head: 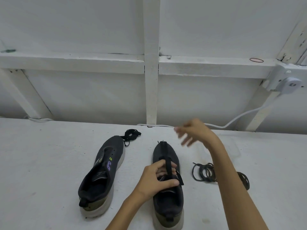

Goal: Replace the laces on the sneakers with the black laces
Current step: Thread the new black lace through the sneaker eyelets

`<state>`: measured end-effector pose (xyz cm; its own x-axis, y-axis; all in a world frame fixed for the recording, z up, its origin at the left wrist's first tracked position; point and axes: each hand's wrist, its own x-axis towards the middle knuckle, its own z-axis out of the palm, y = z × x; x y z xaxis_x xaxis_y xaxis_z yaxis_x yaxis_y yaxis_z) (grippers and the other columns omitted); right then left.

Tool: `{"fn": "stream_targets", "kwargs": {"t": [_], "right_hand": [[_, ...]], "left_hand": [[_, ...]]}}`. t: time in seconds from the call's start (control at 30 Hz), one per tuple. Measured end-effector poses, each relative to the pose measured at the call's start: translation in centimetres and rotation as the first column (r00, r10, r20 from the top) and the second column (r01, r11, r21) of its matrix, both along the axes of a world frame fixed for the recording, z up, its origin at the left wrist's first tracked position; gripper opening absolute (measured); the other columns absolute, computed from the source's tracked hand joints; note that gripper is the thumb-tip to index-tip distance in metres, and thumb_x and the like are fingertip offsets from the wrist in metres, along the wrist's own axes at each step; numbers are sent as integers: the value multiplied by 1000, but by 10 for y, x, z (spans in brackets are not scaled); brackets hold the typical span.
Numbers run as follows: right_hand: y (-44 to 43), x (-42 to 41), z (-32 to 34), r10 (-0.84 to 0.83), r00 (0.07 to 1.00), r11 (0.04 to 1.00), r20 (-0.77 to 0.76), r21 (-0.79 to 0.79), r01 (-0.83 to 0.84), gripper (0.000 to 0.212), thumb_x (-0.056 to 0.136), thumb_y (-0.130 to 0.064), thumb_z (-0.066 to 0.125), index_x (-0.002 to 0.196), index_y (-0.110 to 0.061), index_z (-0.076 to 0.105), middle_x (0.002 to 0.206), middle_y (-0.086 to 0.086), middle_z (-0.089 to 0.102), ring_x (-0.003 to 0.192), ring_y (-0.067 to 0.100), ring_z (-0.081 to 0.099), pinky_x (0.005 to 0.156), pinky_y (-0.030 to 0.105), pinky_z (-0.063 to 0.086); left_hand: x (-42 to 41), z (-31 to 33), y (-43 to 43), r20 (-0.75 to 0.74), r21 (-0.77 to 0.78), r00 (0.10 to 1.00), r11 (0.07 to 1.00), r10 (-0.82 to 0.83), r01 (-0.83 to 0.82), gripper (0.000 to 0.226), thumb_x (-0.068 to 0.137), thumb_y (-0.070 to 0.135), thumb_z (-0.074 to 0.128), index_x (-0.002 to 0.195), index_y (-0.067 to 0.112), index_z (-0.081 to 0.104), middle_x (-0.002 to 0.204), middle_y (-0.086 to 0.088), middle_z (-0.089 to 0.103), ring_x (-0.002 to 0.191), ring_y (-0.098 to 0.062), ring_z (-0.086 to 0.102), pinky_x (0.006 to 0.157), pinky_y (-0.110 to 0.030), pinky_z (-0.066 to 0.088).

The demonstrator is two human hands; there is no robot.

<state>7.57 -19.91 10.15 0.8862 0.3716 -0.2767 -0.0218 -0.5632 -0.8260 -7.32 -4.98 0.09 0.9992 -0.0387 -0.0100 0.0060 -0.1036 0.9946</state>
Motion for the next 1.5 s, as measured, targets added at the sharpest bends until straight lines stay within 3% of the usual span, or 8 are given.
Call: {"fn": "stream_targets", "kwargs": {"t": [0.13,0.3,0.47,1.0,1.17,1.27,1.4,1.5], "right_hand": [[-5,-47,-22,307,942,932,-137,-157,-326,42,88,-49,65,73,-11,70,67,0,69,59,13,60,53,21,41],[13,-64,-33,137,990,965,-36,228,-125,36,85,-17,75,67,8,56,50,9,49,45,19,44,48,22,35],[16,-63,-7,162,986,946,-42,291,-143,22,85,-7,72,73,10,65,56,16,59,41,15,53,50,23,46],[22,-21,28,-101,992,655,-73,746,121,9,90,-9,64,87,-2,69,80,6,65,56,13,55,56,20,50],[18,-32,-18,-39,994,912,99,411,-5,45,82,-22,77,121,-27,56,103,2,62,78,14,62,55,26,51],[15,-57,-58,126,991,962,-48,249,-111,72,73,-15,85,132,-29,47,92,3,66,73,11,64,52,25,47],[5,-79,-86,-101,995,952,1,291,97,53,78,10,63,124,-16,57,72,4,63,55,13,56,54,26,48],[-5,-83,-87,-183,979,948,87,279,153,33,84,-10,71,112,-26,63,79,6,65,61,11,55,58,21,47]], "left_hand": [[3,1,-1,-4,21,1000,1000,-4,4,42,70,14,87,107,20,68,97,4,74,97,-11,70,89,-20,51],[3,2,0,-19,43,1000,999,-12,13,44,70,17,87,109,20,67,98,5,74,99,-10,69,93,-24,51],[4,6,3,-19,79,999,996,-48,50,40,70,19,86,105,21,68,95,6,74,97,-11,69,92,-27,53],[4,14,9,-36,5,996,996,-84,84,36,77,9,80,109,19,67,101,-1,74,100,-15,69,91,-26,53],[7,18,11,86,-3,975,978,207,-208,14,93,6,60,102,8,71,92,-5,75,91,-15,71,83,-23,53],[10,20,20,143,60,928,933,344,-355,14,92,6,62,93,17,71,83,-2,75,80,-14,72,76,-23,56],[6,11,33,103,175,871,853,481,-492,33,86,-4,60,104,23,60,97,7,68,70,-12,71,72,-31,59],[-1,-9,39,161,441,874,759,458,-479,61,77,-8,61,123,30,47,135,10,45,114,-9,54,82,-28,54]]}}
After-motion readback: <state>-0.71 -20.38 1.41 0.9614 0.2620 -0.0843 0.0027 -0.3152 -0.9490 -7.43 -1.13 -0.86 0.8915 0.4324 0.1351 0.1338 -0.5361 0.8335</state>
